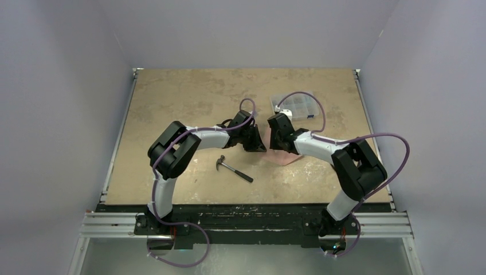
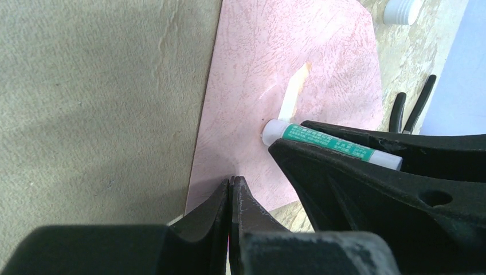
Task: Place the letter into the envelope and seal it
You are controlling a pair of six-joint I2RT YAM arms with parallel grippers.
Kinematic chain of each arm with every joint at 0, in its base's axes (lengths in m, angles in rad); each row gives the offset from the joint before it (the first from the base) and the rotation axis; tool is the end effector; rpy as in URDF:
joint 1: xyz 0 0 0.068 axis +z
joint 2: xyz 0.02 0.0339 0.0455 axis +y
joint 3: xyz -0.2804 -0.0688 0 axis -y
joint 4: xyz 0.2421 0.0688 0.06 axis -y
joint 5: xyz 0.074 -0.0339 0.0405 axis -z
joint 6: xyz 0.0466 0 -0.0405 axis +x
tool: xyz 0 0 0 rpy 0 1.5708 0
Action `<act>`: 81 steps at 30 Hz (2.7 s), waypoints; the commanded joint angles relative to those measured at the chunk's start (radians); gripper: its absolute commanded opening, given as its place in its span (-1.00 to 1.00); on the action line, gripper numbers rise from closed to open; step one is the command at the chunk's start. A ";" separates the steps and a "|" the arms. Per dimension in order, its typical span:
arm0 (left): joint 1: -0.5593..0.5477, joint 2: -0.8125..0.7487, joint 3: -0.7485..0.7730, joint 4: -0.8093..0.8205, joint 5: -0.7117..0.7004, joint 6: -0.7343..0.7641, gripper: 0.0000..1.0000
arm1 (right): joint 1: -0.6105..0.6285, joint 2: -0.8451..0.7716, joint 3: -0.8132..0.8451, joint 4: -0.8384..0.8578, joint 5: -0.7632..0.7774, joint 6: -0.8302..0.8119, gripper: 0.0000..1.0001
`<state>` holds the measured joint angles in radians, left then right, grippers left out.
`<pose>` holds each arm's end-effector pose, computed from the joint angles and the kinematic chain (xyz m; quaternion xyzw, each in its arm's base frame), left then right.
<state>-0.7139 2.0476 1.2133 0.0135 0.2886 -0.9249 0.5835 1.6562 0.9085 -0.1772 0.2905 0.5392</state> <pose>0.3213 -0.2959 0.1367 -0.0446 0.9213 -0.3562 0.1497 0.2858 0.1727 0.1775 0.0251 0.9391 0.0510 0.3389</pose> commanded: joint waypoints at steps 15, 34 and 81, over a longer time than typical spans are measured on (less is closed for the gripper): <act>0.005 0.064 -0.049 -0.083 -0.094 0.040 -1.00 | -0.074 0.095 0.076 -0.045 0.081 -0.003 -1.00; 0.044 -0.078 -0.145 -0.064 -0.096 0.076 -1.00 | -0.263 -0.345 -0.092 0.211 -0.402 0.115 -1.00; 0.145 -0.339 -0.196 -0.097 0.054 0.209 -0.62 | -0.570 0.125 -0.070 0.514 -0.745 0.159 -0.02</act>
<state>-0.5758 1.7023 0.9802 -0.1062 0.3271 -0.7376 0.0166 1.8072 0.8021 0.3252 -0.4892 0.7387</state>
